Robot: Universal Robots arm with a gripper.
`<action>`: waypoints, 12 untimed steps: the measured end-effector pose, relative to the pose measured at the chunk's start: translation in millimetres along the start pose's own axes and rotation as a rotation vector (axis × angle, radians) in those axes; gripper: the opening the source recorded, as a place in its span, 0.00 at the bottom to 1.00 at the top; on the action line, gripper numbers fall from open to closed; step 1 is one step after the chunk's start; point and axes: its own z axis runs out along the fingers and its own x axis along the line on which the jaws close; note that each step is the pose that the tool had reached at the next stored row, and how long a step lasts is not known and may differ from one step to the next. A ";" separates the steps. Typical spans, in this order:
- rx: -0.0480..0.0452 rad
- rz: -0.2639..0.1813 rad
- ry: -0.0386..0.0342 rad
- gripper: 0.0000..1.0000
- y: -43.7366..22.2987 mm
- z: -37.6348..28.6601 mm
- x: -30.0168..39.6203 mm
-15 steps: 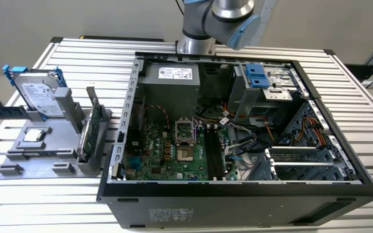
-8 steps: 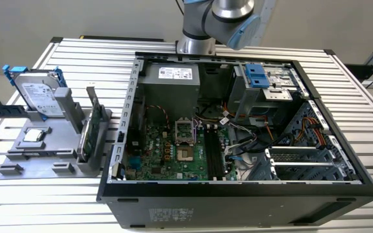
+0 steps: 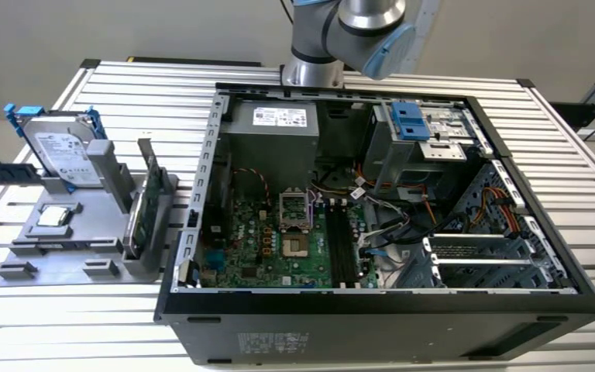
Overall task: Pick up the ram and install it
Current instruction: 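Pick up the ram and move it above insertion slot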
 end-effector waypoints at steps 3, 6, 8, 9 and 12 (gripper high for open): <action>0.0000 0.000 0.0000 0.00 0.0 -1.6 -0.1; 0.0000 0.000 0.0000 0.00 0.1 -3.3 -0.1; 0.0000 0.000 0.0000 0.00 0.2 -4.5 -0.1; 0.0000 0.000 0.0000 0.00 0.2 -5.2 -0.2; -0.0001 0.000 0.0000 0.00 0.2 -6.8 -0.2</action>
